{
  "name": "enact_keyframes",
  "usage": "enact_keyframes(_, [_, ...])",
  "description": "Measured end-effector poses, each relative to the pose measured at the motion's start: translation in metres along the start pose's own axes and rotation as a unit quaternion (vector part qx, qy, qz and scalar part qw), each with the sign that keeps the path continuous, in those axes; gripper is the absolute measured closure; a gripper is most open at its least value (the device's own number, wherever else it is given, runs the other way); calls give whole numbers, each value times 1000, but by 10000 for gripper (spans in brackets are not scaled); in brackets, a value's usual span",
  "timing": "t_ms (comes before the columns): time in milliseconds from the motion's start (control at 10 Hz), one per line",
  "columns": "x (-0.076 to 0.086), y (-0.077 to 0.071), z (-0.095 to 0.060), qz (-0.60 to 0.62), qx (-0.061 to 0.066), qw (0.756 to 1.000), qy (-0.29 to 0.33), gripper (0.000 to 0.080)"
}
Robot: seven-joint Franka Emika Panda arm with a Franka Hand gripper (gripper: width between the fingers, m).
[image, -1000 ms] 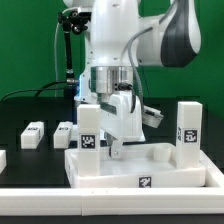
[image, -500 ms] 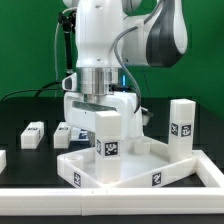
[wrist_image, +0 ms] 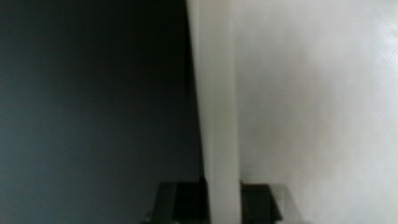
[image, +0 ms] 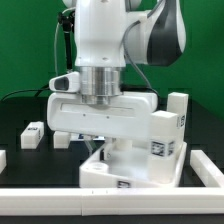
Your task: Assemble desk
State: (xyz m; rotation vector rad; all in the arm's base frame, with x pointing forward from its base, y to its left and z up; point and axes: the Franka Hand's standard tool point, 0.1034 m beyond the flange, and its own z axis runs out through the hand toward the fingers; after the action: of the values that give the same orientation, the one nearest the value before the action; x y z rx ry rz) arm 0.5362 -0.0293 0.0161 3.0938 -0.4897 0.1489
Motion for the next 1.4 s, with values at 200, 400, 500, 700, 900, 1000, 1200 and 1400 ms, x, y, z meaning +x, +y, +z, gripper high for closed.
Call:
enact_keyframes(200, [8, -5, -2, -61, 0, 998, 2, 737])
enact_keyframes(400, [8, -2, -1, -111, -2, 994, 1, 738])
enact_keyframes(500, [8, -2, -1, -151, -5, 989, 1, 739])
enact_keyframes(700, [18, -9, -6, -283, -24, 959, 16, 739])
enact_keyframes(900, [33, -8, -12, -388, -31, 921, 23, 739])
enact_keyframes(1000, [44, -14, -16, -437, -37, 898, 29, 739])
enact_keyframes(1200, [54, -19, -20, -486, -52, 872, 32, 739])
enact_keyframes(1400, [54, -16, -19, -521, -56, 851, 28, 739])
